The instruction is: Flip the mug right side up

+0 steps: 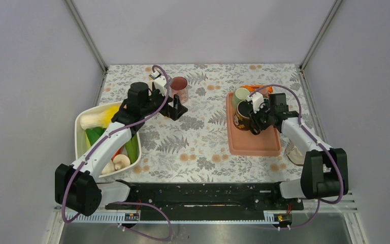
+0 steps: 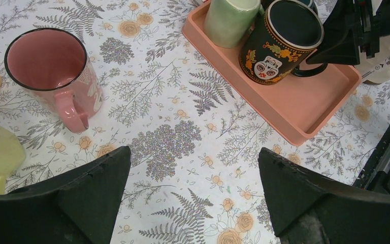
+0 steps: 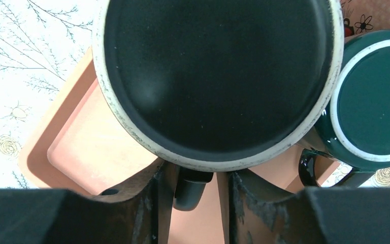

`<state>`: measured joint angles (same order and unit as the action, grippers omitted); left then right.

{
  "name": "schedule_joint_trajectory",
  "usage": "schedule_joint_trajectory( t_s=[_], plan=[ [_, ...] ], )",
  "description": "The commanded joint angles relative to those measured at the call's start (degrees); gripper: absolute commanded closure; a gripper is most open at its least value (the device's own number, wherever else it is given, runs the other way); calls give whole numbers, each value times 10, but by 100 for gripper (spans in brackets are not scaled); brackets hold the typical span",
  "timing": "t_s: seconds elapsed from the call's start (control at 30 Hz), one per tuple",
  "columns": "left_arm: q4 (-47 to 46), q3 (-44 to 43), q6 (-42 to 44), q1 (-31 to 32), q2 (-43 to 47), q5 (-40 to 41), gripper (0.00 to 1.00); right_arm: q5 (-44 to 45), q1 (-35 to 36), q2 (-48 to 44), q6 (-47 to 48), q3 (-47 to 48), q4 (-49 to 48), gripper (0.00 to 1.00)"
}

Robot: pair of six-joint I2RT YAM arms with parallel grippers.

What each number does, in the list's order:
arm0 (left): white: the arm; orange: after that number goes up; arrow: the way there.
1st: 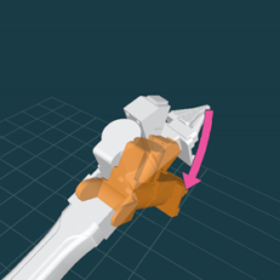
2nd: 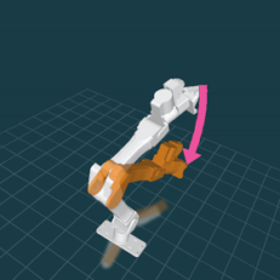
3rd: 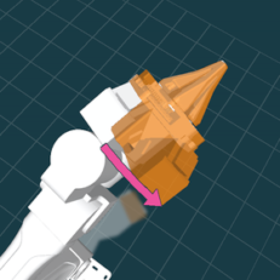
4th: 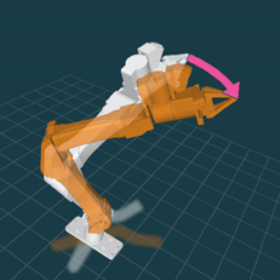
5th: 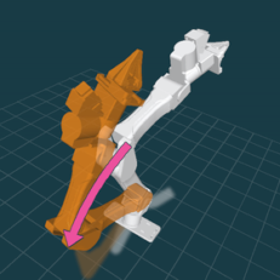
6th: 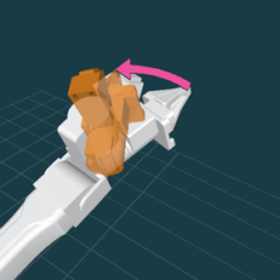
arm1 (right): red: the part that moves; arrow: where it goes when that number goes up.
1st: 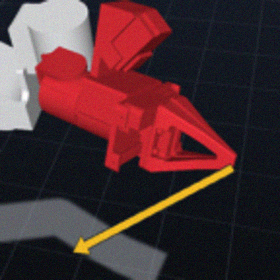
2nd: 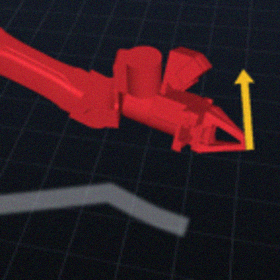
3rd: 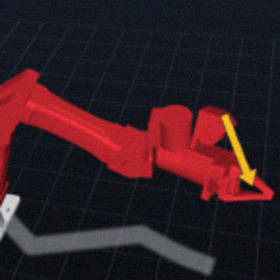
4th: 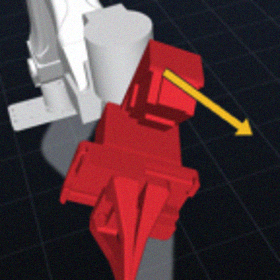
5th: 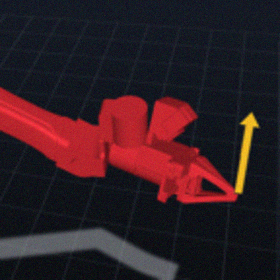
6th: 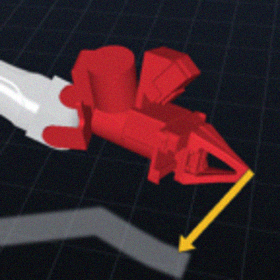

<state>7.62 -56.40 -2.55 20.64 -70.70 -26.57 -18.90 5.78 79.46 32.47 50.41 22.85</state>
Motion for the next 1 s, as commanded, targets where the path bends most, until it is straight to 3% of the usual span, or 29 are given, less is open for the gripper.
schedule_joint_trajectory(
  t_s=[0.0,0.13,0.33,0.7,0.97],
  plan=[
    [-30,1,3,-5,6,-14,1,4,-3,-1,-3,-8,-48,63],
    [-32,2,0,-5,6,-17,1,5,-4,-5,-11,-15,-59,80],
    [-34,4,0,-6,5,-21,1,-8,-3,-57,-18,-31,-71,99],
    [-39,-1,-7,-6,2,-41,1,-34,-3,-232,-82,-45,-125,100],
    [-38,-45,3,-7,-10,-123,1,-96,-3,-288,-222,23,-188,100]
  ],
)
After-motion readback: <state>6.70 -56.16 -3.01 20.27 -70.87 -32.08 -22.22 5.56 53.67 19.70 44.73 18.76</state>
